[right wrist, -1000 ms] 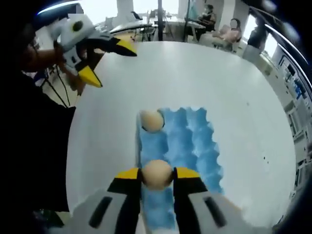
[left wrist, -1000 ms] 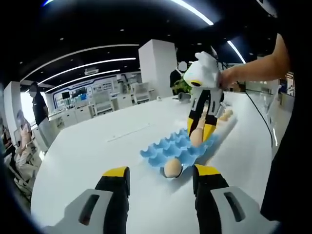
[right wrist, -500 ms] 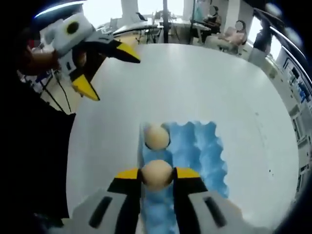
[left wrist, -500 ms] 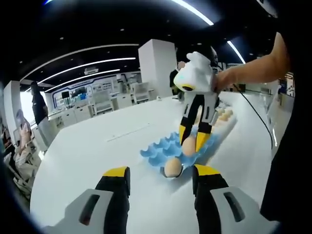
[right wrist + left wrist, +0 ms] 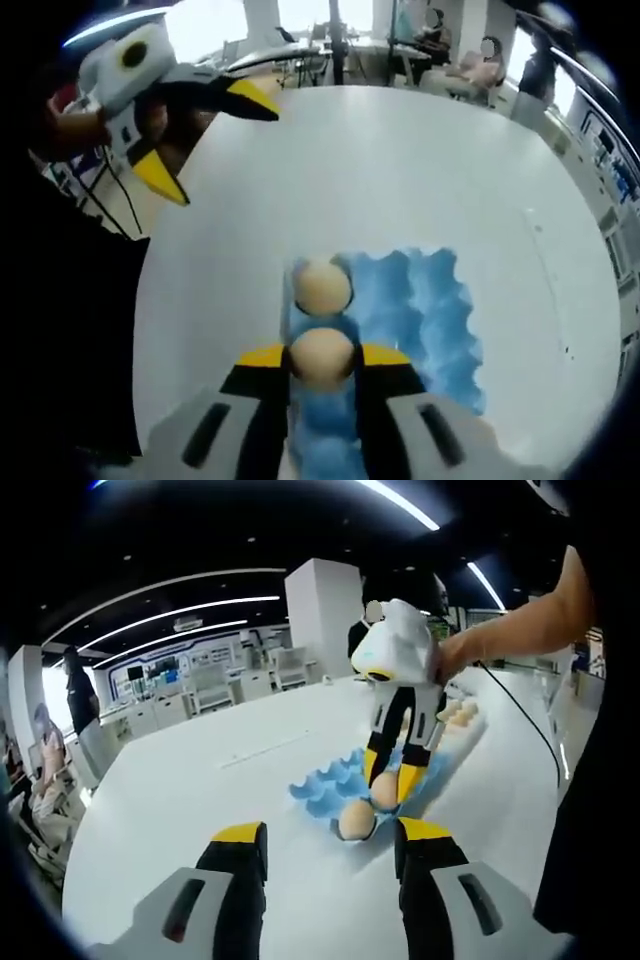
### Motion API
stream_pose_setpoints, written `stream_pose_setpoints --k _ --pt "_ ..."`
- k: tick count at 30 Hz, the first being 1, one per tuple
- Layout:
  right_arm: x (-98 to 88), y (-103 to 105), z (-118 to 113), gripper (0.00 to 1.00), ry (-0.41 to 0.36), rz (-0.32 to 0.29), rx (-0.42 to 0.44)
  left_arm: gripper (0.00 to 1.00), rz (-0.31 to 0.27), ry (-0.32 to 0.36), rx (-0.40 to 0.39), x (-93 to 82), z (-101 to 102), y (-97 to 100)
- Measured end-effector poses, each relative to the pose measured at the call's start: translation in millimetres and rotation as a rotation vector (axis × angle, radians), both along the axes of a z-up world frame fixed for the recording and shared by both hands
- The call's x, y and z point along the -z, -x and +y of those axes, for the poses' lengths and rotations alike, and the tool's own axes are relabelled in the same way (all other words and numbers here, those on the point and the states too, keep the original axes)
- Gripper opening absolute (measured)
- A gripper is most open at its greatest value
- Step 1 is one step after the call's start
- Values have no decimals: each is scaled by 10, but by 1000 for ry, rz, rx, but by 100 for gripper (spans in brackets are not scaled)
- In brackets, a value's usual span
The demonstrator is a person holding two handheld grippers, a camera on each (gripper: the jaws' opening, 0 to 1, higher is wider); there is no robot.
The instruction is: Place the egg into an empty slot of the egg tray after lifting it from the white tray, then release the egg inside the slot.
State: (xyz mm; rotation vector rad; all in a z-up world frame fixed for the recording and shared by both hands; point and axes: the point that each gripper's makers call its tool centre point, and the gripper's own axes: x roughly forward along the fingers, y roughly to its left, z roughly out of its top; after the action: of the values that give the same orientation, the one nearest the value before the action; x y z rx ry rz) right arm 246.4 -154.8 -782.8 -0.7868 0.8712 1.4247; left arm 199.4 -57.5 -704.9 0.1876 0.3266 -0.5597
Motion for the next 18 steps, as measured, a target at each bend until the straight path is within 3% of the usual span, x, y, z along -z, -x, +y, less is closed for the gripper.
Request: stream_pose_setpoints --k 18 --pt "92 -30 23 25 5 17 -2 51 -2 -2 -1 -5 39 -31"
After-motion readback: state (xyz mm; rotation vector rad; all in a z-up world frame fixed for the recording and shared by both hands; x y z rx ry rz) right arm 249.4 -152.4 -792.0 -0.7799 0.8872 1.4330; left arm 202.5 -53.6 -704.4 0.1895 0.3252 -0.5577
